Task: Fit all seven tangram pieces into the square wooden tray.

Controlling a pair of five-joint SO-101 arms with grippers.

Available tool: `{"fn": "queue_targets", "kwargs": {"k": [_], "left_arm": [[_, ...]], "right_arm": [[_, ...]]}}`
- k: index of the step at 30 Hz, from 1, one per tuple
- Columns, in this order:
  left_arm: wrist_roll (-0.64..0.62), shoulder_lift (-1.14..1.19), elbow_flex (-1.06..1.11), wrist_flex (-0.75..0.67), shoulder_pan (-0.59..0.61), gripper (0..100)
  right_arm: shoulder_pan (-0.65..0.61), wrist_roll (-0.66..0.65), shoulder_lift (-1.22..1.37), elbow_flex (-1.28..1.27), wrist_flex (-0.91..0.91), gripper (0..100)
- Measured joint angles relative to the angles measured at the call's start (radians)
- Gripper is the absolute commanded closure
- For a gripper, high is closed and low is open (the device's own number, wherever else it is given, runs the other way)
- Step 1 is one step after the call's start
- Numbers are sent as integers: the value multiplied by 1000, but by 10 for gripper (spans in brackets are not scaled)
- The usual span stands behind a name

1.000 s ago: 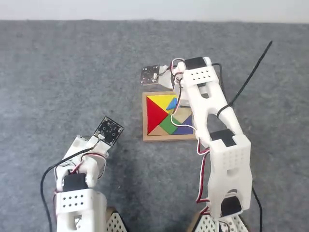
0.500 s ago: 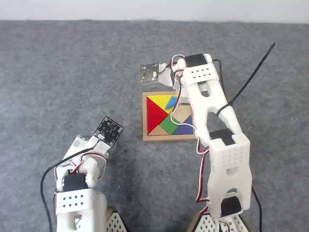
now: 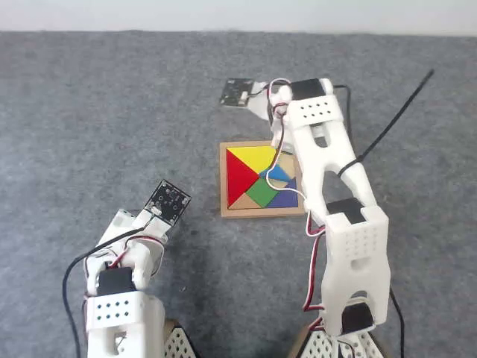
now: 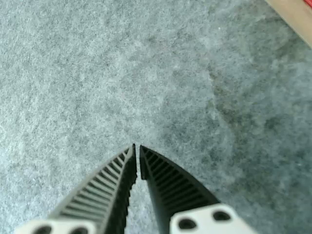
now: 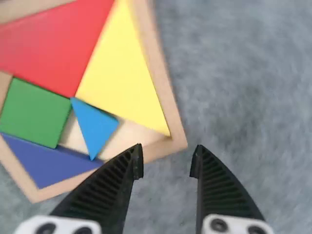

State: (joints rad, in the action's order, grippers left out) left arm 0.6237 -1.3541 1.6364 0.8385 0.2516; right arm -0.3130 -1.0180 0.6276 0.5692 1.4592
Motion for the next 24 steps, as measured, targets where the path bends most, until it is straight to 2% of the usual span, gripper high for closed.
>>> {"fn": "queue_targets", "kwargs": {"k": [3, 9, 16, 18, 21, 24], "left_arm": [[0, 0, 0, 0, 0, 988], [0, 0, 0, 0, 0, 988], [0, 0, 0, 0, 0, 988], [0, 0, 0, 0, 0, 988], [0, 0, 0, 0, 0, 988], [0, 0, 0, 0, 0, 988]], "right_arm": [[-14, 3, 0, 3, 75, 825], [-48, -68, 48, -48, 78, 825], [-81, -74, 48, -68, 78, 830], [-97, -32, 48, -68, 69, 872], [-103, 94, 44, -68, 5, 985], [-103, 252, 44, -68, -64, 971]]}}
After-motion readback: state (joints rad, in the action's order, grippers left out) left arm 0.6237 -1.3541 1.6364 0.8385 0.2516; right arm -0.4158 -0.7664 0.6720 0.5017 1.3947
